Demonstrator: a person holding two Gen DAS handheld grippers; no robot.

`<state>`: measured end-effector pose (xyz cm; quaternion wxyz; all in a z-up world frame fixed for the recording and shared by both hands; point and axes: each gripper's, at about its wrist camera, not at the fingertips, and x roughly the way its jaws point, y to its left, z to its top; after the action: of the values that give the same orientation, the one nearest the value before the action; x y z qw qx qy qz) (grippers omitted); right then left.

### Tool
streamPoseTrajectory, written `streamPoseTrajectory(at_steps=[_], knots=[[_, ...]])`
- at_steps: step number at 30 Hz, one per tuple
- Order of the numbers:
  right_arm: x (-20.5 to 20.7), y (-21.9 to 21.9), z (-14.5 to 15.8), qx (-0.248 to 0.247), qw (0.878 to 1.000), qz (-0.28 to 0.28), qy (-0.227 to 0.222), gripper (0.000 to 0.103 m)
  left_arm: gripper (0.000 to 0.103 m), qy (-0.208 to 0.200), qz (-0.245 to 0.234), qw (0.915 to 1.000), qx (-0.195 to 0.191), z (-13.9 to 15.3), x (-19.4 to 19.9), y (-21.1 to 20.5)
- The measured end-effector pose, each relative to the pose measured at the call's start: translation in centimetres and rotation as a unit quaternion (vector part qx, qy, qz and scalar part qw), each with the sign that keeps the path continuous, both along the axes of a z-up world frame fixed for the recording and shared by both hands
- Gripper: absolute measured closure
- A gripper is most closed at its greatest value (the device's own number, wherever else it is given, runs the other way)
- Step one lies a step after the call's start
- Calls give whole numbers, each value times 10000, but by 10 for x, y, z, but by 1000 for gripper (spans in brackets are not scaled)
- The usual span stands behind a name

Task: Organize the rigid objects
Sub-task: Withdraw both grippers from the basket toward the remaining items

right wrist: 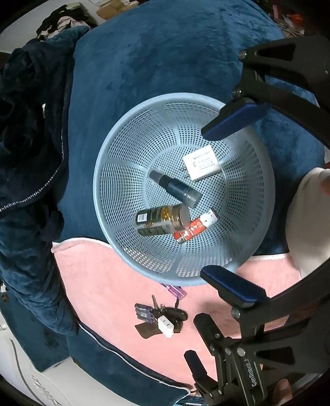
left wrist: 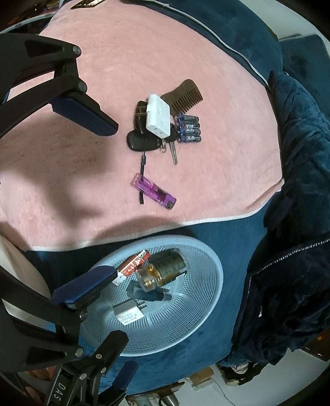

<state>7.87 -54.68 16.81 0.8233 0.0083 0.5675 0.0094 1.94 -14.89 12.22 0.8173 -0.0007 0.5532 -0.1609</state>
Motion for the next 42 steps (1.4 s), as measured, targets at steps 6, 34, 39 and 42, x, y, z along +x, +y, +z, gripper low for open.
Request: streamPoseTrajectory(at_steps=[6, 34, 39, 42], knots=[[1, 17, -2, -56, 9999, 129, 23, 3, 1, 6, 93, 10000, -28, -3, 1, 14], [3, 79, -19, -84, 9974, 701, 167, 3, 1, 126, 565, 9983, -58, -17, 8, 73], [4, 88, -20, -94, 9969, 764, 185, 3, 1, 138, 624, 9979, -71, -20, 9, 81], [5, 93, -22, -105, 9965, 809, 194, 3, 1, 150, 653, 9977, -85, -22, 10, 86]])
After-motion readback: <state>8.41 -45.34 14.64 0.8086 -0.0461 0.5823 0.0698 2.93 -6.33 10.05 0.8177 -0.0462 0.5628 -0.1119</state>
